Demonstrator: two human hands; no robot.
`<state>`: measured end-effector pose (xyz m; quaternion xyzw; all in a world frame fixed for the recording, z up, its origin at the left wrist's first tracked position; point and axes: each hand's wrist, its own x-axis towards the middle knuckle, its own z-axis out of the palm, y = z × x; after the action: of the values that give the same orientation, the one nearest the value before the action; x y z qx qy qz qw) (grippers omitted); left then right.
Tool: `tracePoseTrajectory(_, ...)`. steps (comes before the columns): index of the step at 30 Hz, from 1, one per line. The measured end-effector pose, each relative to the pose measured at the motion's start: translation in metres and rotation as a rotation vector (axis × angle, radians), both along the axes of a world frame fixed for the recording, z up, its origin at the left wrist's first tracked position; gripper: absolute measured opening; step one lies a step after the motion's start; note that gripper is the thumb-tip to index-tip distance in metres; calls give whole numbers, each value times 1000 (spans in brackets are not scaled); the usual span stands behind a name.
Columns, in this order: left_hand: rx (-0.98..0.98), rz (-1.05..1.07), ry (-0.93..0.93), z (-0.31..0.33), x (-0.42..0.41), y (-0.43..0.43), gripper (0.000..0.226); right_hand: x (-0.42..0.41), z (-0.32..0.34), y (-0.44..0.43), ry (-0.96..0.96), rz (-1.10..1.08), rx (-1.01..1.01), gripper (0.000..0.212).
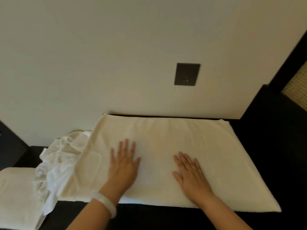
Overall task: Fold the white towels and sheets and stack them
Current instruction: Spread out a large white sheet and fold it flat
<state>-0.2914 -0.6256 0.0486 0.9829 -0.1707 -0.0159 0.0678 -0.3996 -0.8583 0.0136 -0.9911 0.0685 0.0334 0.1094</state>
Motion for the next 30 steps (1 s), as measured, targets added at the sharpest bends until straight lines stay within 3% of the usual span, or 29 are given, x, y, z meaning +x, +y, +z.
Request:
tracePoseTrajectory(2, -3, -231, -34, -5, -11, -49, 62, -2, 1, -19, 4, -34, -29, 62)
tracePoseTrajectory(4, 55, -323, 0, -15, -15, -73, 60, -7, 2, -47, 7, -115, -61, 61)
tracePoseTrajectory(15, -32, -294, -60, -26, -20, -71, 61, -50, 23, -186, 21, -734, 99, 64)
tracePoseTrajectory(18, -26, -284, -49, -31, -18, -69, 66, -53, 34, -201, 66, -867, 378, 66)
tracePoseTrajectory(25, 5, -284, -53, -36, -16, -69, 68, -65, 63, -219, 187, -900, 987, 60)
tracePoseTrajectory(30, 4, -288, -19, -31, -19, -66, 62, -65, 89, -211, 199, -795, 1159, 51)
